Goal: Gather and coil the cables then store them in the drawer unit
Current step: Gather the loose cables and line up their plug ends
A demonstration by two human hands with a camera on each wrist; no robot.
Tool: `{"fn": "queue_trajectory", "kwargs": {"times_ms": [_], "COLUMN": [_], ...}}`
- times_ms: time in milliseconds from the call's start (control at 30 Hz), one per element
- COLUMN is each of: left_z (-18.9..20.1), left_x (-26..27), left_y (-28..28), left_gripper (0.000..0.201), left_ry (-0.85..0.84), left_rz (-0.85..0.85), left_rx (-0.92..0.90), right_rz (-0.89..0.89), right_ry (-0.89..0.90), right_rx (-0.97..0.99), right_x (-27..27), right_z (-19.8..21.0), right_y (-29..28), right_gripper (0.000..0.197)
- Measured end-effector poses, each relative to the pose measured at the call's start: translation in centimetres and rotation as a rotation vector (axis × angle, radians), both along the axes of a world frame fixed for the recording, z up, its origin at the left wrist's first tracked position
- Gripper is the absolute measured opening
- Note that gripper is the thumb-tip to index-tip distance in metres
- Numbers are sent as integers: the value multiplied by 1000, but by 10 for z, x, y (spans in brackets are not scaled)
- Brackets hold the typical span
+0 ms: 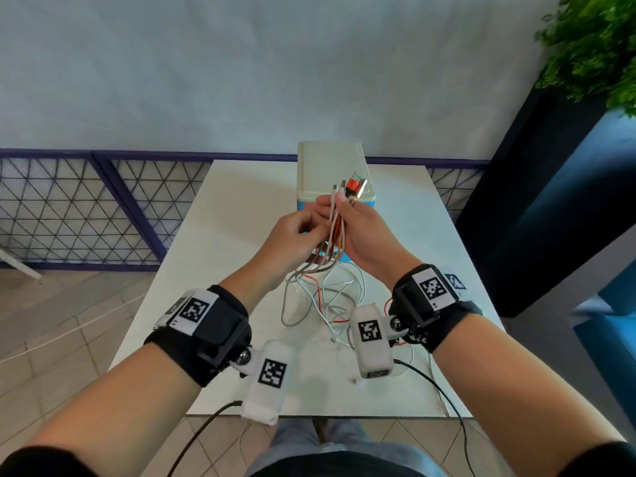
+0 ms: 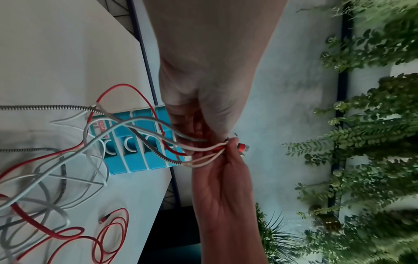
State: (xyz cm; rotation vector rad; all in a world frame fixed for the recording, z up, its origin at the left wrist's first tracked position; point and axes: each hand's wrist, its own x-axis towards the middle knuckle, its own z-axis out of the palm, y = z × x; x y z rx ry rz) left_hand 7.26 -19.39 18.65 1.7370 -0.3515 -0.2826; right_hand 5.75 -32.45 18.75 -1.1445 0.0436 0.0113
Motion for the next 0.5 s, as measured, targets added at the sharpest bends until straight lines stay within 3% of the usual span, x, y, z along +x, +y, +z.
{"fn": "queue_trajectory", "kwargs": {"times_ms": [100,200,333,500], "left_z": [-1,3,3,-1], "left_x": [-1,-7,-9,-6], "left_y": [-1,-5,-10,-14], "left_gripper": [17,34,52,45], "left_ry": [-35,-41,-39,55], "left_rz": [8,-1,-147,-188], "left_rx": [37,59,182,2], "right_rz": [-27,-32,-48,-10], "right_ry": [-4,7,4,36], "right_rx": [-150,-281,-338,-380], "right_x": [0,2,1,-6], "right_z": [-2,-9,-12,0], "right_y": [1,-1,4,4], "right_gripper": [32,33,32,33]}}
